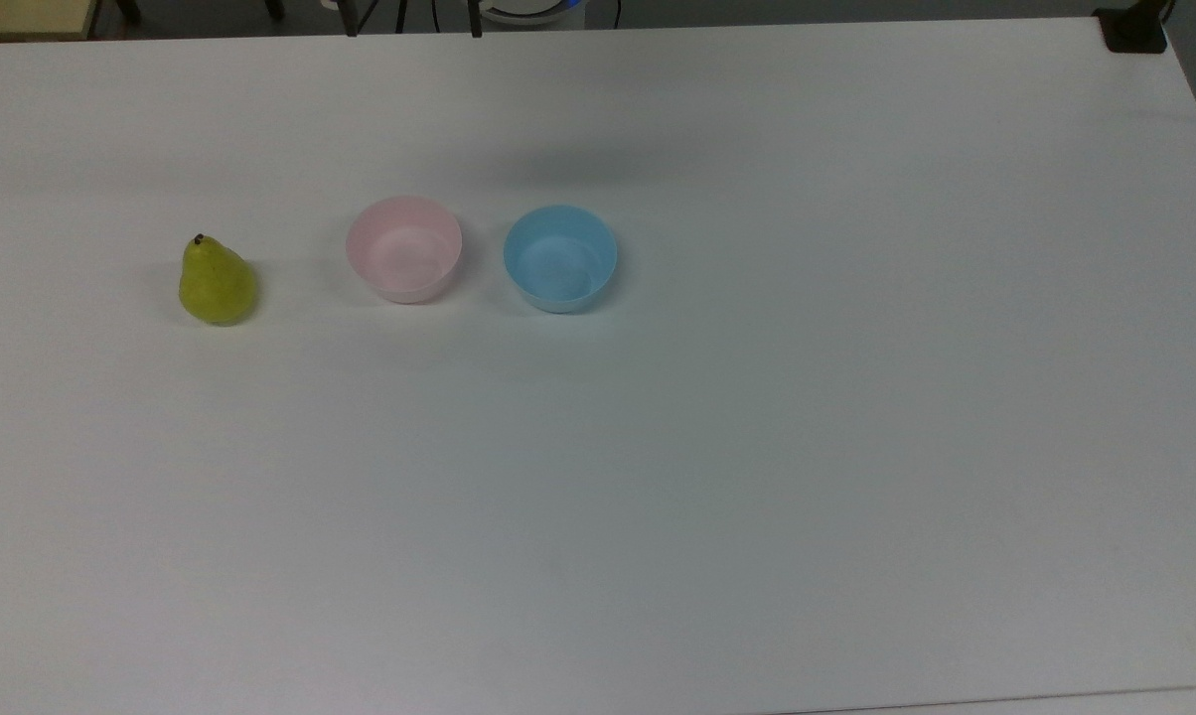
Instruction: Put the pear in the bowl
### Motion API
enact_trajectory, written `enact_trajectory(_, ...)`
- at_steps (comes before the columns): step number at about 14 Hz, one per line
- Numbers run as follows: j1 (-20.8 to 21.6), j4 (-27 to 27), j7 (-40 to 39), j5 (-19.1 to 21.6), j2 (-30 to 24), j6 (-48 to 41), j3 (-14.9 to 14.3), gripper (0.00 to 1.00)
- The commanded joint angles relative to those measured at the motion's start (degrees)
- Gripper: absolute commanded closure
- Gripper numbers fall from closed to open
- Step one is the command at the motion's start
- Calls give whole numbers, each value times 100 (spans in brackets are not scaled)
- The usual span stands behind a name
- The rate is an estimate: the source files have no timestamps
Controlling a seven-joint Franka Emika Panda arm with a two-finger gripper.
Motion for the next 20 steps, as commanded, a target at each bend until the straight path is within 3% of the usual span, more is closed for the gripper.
enact_trajectory(1,124,-24,154,-150,30,-65,-26,0)
enact_trajectory(10,45,-16,66,-141,100,145,-105,0)
enact_trajectory(15,-341,-25,-461,-141,241,339,-105,0)
enact_trajectory(20,-1008,-42,-1084,-141,688,883,-105,0)
